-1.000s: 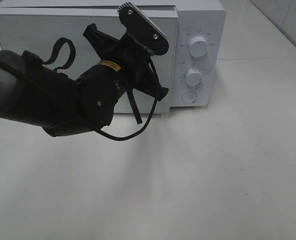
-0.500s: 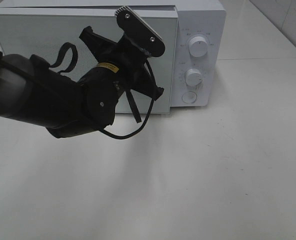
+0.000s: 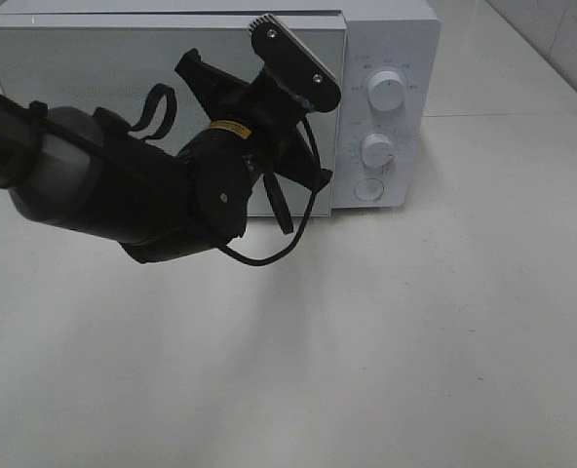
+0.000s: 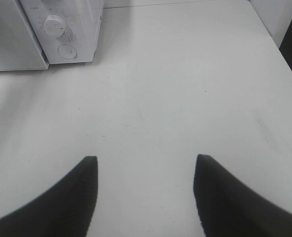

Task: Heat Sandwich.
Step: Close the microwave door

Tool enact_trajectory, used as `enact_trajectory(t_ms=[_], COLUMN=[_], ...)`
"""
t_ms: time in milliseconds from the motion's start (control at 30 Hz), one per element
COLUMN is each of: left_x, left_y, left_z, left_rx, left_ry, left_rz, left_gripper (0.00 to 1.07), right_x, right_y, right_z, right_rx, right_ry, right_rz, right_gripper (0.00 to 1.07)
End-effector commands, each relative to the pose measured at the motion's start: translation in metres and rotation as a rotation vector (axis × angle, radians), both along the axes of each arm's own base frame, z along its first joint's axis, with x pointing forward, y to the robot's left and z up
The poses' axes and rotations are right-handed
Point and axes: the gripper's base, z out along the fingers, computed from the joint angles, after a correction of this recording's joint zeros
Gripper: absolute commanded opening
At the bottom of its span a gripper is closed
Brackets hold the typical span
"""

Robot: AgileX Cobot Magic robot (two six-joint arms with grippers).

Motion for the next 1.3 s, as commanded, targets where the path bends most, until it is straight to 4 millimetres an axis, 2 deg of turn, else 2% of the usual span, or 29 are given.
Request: enact_trajectory(t_ms=[33, 200, 733, 1300], left_x=[0.015, 0.023, 0.037, 0.033], left_y=[0.011, 0.023, 0.038, 0.033], left_z=[0.005, 0.006, 0.009, 0.009], left_rx=[-0.013, -0.01, -0.005, -0.003], left_ry=[-0.05, -0.058, -0.084, -0.035], left_rz=[0.075, 0.111, 0.14, 0.101], left_gripper=[0.0, 0.0, 0.0, 0.0], right_x=[-0.004, -0.004, -0.004, -0.004], right_y=[0.0, 0.0, 0.0, 0.0], right_z=[0.0, 0.0, 0.0, 0.0], right_rx=[-0.017, -0.017, -0.017, -0.018], right_ry=[-0.031, -0.031, -0.031, -0.031], right_rz=[0.009, 0.009, 0.009, 0.009], right_gripper=[0.58, 0.58, 0.58, 0.58])
